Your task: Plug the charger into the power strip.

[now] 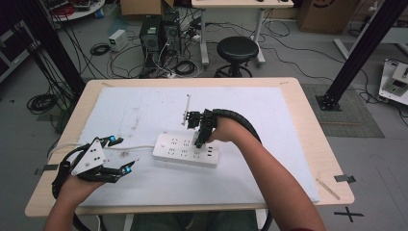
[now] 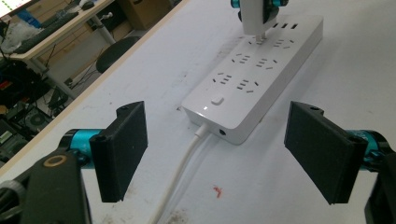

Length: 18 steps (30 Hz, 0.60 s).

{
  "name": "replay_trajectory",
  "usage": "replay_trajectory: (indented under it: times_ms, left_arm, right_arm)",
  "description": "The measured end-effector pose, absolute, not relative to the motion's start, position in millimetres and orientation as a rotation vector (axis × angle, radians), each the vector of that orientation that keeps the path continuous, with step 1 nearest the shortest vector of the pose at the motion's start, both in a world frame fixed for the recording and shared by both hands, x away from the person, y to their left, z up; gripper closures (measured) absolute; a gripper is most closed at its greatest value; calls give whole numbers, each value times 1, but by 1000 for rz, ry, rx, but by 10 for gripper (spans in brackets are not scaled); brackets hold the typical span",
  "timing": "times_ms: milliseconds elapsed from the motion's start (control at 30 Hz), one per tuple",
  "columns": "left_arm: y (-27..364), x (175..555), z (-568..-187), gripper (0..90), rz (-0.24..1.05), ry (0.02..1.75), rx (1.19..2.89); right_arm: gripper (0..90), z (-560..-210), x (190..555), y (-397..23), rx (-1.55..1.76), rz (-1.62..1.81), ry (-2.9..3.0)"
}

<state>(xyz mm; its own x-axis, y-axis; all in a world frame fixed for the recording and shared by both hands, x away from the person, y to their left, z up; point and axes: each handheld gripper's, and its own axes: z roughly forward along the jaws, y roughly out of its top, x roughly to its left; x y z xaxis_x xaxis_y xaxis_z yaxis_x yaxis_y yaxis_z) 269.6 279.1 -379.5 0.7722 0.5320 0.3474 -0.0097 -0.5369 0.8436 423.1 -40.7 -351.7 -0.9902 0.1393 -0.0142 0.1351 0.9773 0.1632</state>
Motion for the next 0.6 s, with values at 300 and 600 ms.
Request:
replay_trajectory:
  times_ms: [300,600]
  left_arm:
    - [279,269,-379,214,741,391,2029]
    - [271,272,-378,214,736,376,2032]
  right_arm:
    - [632,-356,424,-33,201,212,3104]
    - [636,-366,421,-27,200,189,3084]
